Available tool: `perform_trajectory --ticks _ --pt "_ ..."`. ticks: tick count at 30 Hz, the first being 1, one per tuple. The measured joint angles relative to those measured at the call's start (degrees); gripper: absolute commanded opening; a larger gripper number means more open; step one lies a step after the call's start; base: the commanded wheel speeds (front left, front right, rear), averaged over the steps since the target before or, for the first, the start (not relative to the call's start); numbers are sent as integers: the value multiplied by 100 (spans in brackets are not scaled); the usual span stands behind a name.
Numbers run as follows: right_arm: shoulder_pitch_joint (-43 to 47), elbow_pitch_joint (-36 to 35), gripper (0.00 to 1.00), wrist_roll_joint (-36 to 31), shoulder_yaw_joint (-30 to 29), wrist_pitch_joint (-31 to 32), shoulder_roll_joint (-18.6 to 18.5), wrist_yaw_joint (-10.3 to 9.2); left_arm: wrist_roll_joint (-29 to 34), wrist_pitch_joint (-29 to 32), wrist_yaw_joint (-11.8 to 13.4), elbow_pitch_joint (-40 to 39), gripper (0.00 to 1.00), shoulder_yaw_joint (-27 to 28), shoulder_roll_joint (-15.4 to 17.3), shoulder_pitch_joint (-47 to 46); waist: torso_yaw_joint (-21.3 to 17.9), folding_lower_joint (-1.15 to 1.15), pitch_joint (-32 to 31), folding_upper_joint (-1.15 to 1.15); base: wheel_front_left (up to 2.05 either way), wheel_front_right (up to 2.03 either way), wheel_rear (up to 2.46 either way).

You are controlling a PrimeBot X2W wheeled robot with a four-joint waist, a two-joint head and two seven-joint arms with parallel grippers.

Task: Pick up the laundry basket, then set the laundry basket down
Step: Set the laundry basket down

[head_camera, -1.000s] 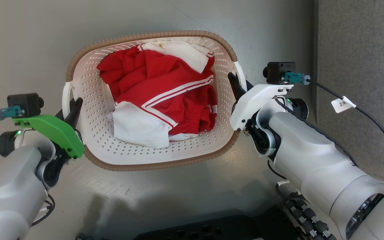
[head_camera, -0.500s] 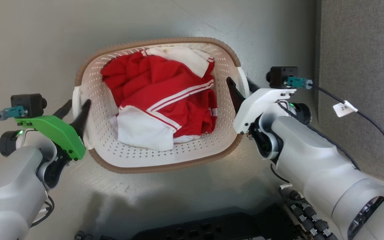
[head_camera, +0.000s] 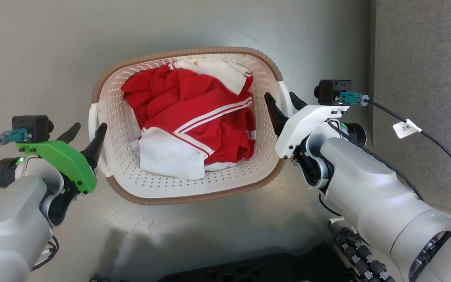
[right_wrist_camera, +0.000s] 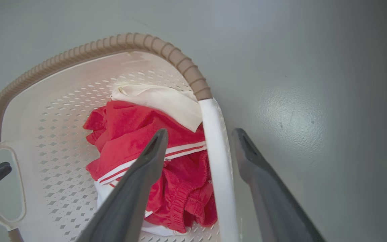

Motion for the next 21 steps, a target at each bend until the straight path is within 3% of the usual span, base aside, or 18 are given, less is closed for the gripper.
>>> perform_trajectory --ticks 12,21 --pt "278 85 100 18 18 0 2 27 -100 -159 0 249 100 45 -12 72 -69 0 -613 0 0 0 0" --pt "309 47 100 -120 -235 0 4 160 -143 -203 0 267 100 74 -13 300 -183 0 -1289 0 0 0 0"
